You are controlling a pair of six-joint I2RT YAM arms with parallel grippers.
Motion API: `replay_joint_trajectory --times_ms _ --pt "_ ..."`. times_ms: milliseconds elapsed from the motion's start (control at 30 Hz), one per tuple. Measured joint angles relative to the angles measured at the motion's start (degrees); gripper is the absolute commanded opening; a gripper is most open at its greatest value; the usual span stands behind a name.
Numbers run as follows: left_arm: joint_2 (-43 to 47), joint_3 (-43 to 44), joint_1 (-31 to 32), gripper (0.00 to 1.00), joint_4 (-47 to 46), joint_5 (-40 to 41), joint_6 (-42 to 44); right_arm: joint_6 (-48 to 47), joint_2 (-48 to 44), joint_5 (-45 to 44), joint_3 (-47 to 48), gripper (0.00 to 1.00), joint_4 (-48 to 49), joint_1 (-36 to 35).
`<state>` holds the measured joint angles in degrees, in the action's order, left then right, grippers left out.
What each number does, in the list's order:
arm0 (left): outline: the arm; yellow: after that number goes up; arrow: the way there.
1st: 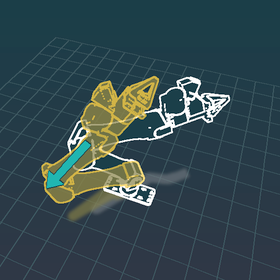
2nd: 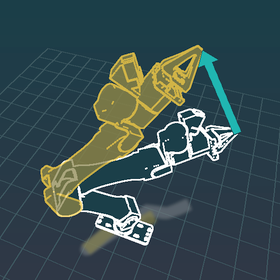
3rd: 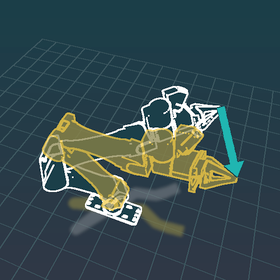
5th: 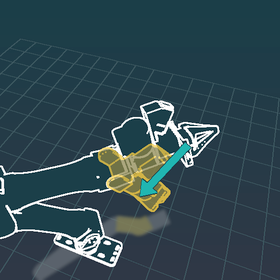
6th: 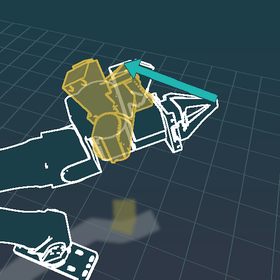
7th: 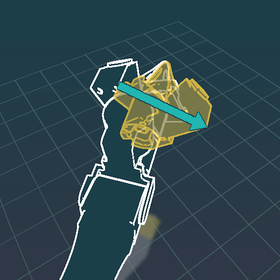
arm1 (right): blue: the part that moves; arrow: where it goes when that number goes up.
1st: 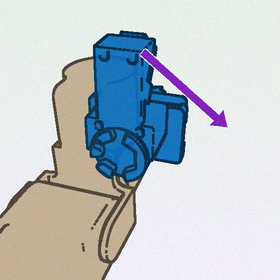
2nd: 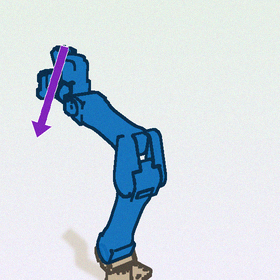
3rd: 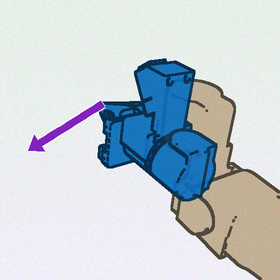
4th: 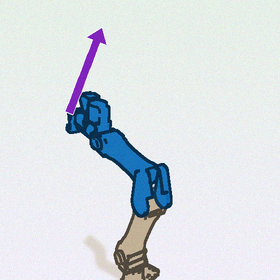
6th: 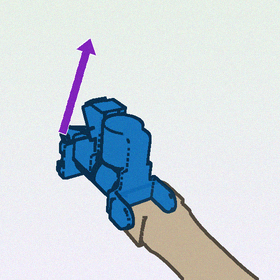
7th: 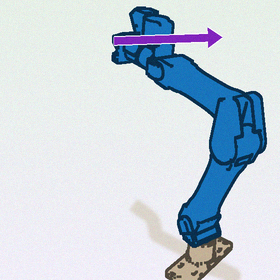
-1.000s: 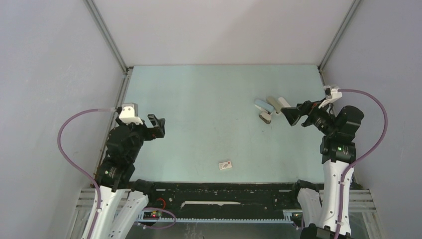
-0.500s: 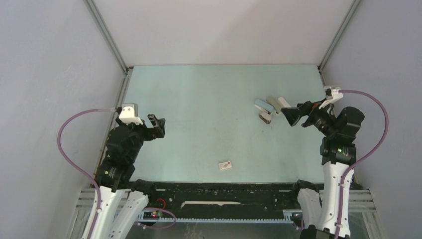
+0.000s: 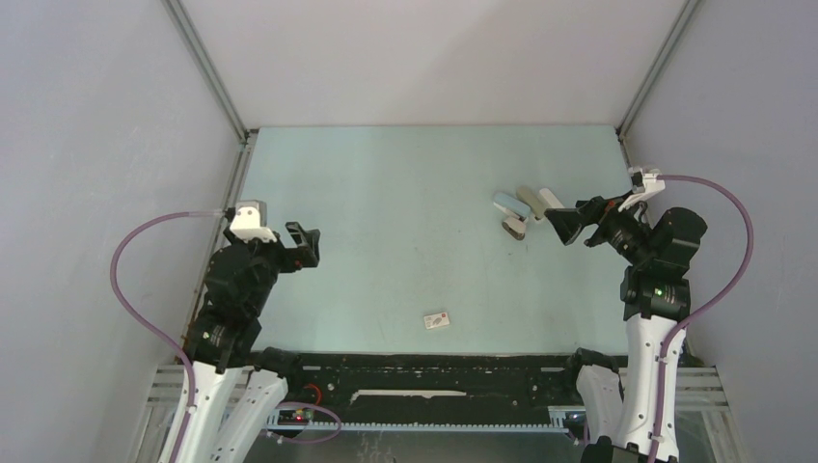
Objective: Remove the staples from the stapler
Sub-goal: Reset both arms
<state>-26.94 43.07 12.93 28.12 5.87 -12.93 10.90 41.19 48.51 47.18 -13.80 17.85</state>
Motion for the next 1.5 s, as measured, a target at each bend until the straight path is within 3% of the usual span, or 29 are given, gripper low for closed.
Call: replay_joint_trajectory --times_ms 1500 --pt "1.9 0.0 0.0 1.0 -0.1 0.5 0.0 0.1 -1.1 0.0 0.0 1.0 1.2 0.0"
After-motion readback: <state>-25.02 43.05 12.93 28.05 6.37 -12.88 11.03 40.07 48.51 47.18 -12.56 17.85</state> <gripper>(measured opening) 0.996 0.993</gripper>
